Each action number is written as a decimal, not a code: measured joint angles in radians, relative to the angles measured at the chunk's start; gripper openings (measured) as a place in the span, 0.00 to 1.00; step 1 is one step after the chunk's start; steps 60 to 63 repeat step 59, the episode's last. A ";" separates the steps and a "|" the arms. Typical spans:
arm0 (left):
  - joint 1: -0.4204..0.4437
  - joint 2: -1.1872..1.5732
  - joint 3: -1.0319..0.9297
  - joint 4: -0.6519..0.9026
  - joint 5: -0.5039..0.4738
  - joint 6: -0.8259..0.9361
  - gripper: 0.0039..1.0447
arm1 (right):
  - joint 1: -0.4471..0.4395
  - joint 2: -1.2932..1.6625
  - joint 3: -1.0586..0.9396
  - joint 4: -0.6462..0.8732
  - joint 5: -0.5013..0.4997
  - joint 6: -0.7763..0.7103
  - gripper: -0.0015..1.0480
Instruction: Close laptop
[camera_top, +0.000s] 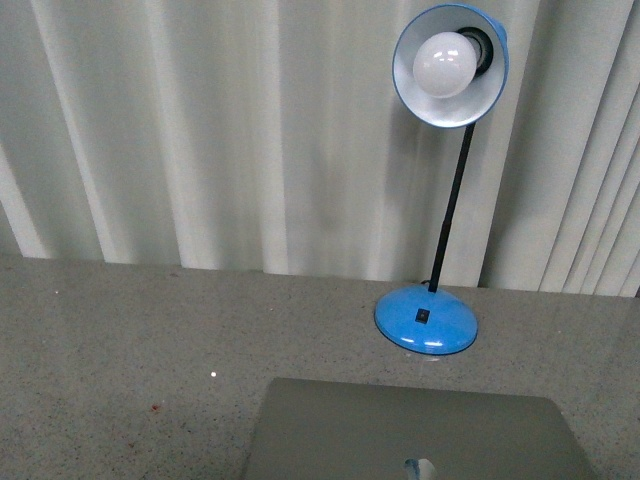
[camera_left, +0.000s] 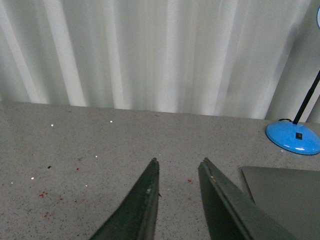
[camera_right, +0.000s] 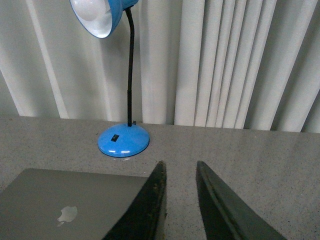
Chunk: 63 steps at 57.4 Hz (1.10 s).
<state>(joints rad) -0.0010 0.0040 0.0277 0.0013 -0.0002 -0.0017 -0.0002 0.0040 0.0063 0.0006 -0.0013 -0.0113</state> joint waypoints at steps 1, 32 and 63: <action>0.000 0.000 0.000 0.000 0.000 0.000 0.36 | 0.000 0.000 0.000 0.000 0.000 0.000 0.24; 0.000 0.000 0.000 0.000 0.000 0.000 0.94 | 0.000 0.000 0.000 0.000 0.000 0.000 0.93; 0.000 0.000 0.000 0.000 0.000 0.000 0.94 | 0.000 0.000 0.000 0.000 0.000 0.000 0.93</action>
